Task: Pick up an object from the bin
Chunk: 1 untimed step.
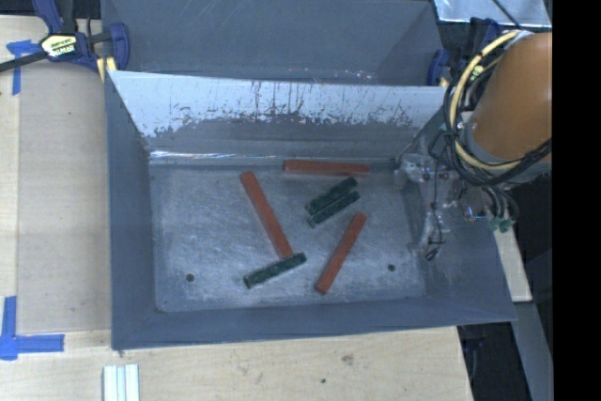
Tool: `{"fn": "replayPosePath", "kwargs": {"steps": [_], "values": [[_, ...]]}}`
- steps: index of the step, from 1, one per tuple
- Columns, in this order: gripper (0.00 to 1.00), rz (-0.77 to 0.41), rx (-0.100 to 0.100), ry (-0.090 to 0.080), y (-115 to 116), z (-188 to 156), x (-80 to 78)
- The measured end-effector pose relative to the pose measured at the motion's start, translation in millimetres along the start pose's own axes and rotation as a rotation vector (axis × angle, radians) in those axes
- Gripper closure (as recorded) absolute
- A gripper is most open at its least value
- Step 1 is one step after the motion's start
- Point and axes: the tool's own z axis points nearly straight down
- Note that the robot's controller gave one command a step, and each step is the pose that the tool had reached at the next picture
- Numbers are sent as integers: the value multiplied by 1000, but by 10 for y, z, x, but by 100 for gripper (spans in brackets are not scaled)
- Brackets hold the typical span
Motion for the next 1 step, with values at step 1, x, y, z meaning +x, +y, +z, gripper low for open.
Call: {"fn": "replayPosePath", "kwargs": {"steps": [1], "values": [[0, 27, -2, 7, 3, 1510, -149]]}}
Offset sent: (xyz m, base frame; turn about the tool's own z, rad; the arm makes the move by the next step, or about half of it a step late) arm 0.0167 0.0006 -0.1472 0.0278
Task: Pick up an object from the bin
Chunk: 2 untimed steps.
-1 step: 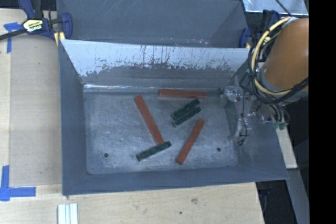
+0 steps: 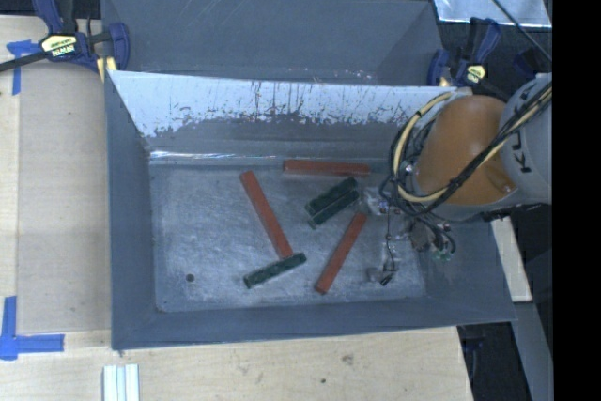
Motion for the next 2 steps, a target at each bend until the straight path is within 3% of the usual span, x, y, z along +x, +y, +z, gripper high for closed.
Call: {"fn": "replayPosePath", "kwargs": {"steps": [1, 2], "values": [[0, -97, 1, -9, 340, -41, -199], [0, -268, 2, -4, 325, -39, 2]]}}
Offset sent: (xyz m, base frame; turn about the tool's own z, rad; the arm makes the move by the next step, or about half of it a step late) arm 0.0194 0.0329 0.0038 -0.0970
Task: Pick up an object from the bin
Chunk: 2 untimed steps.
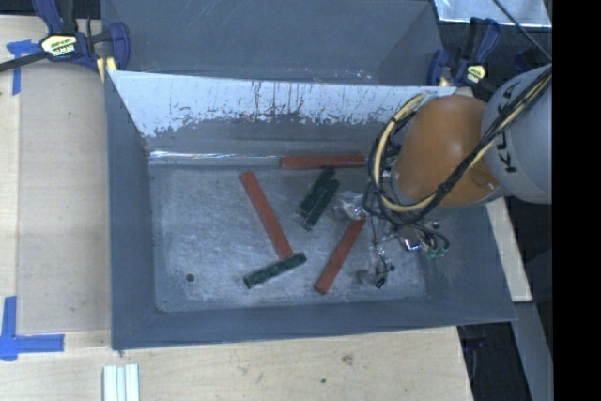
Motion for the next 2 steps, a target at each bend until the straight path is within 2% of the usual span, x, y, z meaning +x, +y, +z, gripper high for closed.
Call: {"fn": "replayPosePath", "kwargs": {"steps": [1, 2], "values": [[100, 0, 0, -2, 2, -9, -9], [100, 18, 4, -12, 12, -1100, -197]]}}
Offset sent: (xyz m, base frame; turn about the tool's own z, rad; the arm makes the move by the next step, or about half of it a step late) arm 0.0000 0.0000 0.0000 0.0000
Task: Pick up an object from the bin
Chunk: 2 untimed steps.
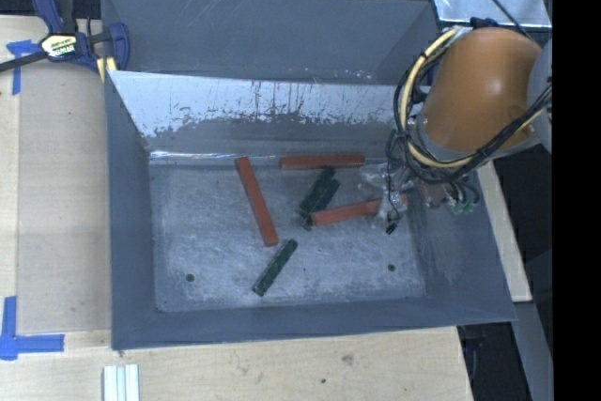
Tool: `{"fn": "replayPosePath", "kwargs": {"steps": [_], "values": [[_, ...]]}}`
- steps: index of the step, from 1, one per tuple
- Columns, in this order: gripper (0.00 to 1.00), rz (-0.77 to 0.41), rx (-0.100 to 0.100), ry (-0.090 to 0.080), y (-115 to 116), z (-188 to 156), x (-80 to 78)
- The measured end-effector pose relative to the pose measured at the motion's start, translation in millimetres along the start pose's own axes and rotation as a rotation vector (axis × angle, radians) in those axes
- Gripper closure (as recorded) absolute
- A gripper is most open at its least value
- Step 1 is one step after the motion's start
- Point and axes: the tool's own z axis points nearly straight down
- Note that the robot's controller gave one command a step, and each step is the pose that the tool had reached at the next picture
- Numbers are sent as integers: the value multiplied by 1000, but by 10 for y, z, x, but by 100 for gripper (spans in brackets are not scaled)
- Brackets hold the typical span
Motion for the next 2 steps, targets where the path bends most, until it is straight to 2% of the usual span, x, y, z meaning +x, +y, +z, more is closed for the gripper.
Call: {"fn": "replayPosePath", "kwargs": {"steps": [1, 2], "values": [[100, -335, -6, 5, 215, 293, -735], [100, -331, 0, -1, 149, -560, -741]]}}
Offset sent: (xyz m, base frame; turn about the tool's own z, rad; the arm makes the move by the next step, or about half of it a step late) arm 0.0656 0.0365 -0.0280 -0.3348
